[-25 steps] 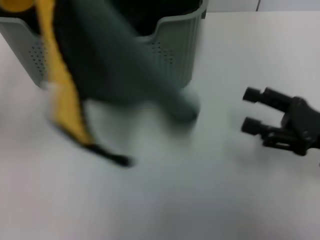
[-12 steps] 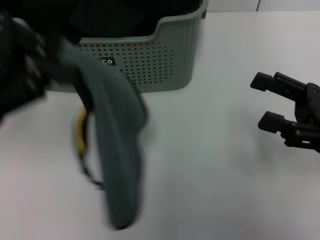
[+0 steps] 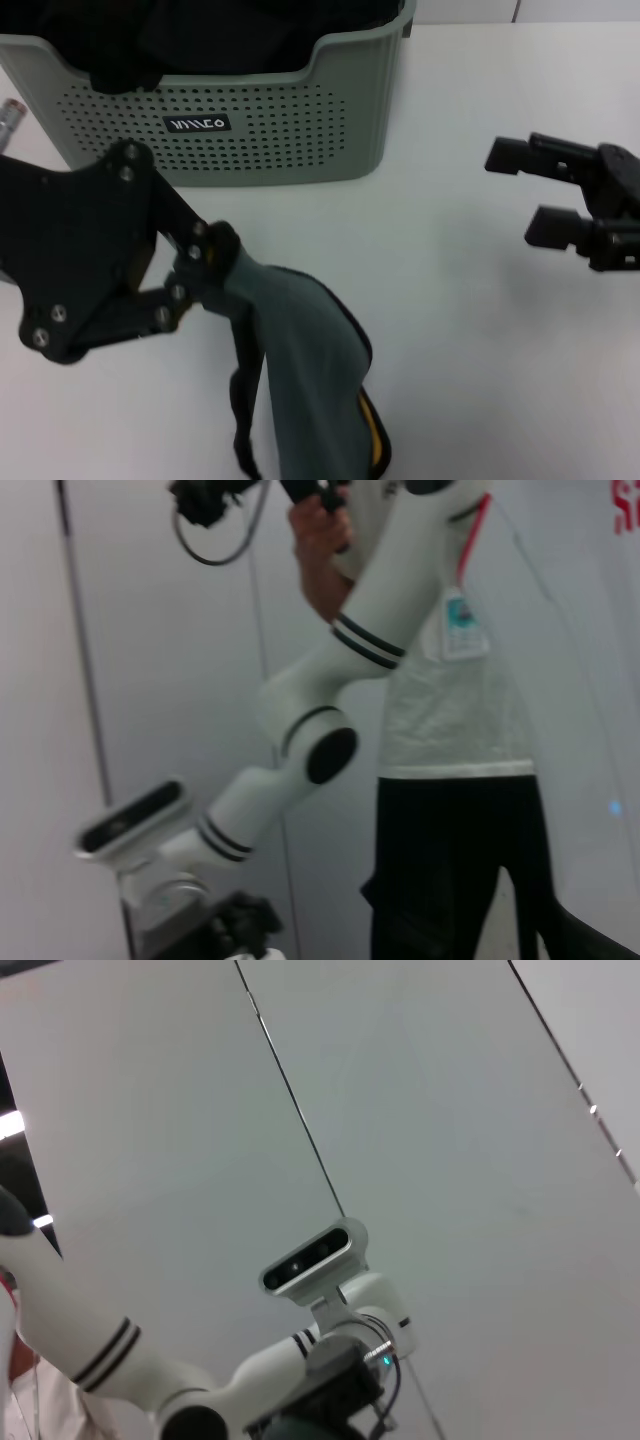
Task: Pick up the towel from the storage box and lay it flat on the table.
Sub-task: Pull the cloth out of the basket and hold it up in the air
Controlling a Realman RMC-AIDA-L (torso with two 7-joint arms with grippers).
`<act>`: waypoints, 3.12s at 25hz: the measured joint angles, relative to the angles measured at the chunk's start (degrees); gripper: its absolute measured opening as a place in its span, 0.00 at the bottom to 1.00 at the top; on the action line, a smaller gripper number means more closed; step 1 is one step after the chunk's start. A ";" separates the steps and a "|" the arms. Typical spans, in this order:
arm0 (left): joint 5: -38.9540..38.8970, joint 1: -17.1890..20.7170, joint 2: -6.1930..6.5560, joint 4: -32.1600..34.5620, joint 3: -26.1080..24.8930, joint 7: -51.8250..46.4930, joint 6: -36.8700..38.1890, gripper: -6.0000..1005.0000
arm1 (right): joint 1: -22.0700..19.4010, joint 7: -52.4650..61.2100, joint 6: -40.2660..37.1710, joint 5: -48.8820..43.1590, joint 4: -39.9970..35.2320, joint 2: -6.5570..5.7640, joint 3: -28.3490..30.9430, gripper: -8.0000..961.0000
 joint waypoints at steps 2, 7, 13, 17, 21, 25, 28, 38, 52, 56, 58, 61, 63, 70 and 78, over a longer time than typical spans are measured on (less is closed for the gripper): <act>0.35 -0.11 -0.36 1.58 0.69 0.95 0.02 0.02 | 1.28 2.07 -0.35 -0.10 -0.01 -0.13 -0.10 0.88; 0.60 -1.74 -1.70 4.60 1.97 2.82 0.03 0.02 | 3.93 3.94 -0.52 -3.13 0.20 0.59 -0.38 0.88; -0.59 -2.15 -3.17 9.60 2.16 3.11 0.00 0.02 | 7.09 8.61 0.78 -6.89 0.70 1.16 -0.32 0.87; -1.03 -2.19 -4.89 14.97 1.64 3.46 -0.15 0.02 | 7.46 12.21 1.59 -7.34 0.76 1.05 -0.16 0.87; -0.28 -2.69 -6.51 18.29 0.21 3.87 -0.28 0.02 | 8.15 15.11 -1.00 -7.42 0.35 1.08 -0.34 0.87; -0.01 -3.58 -7.78 18.55 -0.82 5.73 -0.31 0.02 | 9.01 16.52 -4.97 -7.80 0.16 1.49 -0.44 0.87; 0.02 -3.74 -8.71 18.47 -1.70 7.78 -0.33 0.02 | 9.51 18.21 -6.39 -8.47 0.15 2.04 -0.46 0.87; -0.78 -3.83 -10.56 18.82 -4.03 11.97 -0.34 0.02 | 10.04 20.09 -9.41 -9.05 0.27 3.10 -0.47 0.87; -9.42 0.51 -14.51 17.87 -15.05 13.30 -0.79 0.02 | 3.71 4.62 -1.08 -10.99 -0.38 0.75 0.08 0.86; -17.38 1.99 -14.79 14.48 -16.42 13.03 -3.11 0.02 | -2.81 -3.87 -1.68 -11.02 -0.96 0.54 5.09 0.86; -21.06 2.38 -14.78 12.09 -16.44 12.93 -4.57 0.02 | -5.63 -5.97 -0.40 -11.21 -1.43 0.64 8.30 0.86; -26.85 2.77 -14.92 6.84 -16.31 12.98 -6.30 0.03 | -6.72 -7.30 2.66 -11.33 -1.51 1.36 9.22 0.86; -31.34 2.87 -15.05 3.04 -15.93 13.12 -6.59 0.03 | -6.81 -8.48 3.78 -11.34 -1.23 2.39 9.11 0.86; -31.87 1.57 -14.77 -0.20 -15.63 12.92 -6.99 0.03 | -5.64 -10.63 6.20 -11.35 -1.39 6.12 8.98 0.86; -28.87 -1.10 -14.72 0.22 -15.32 11.92 -6.84 0.03 | -0.03 -0.45 1.67 -10.73 -1.24 9.31 9.85 0.86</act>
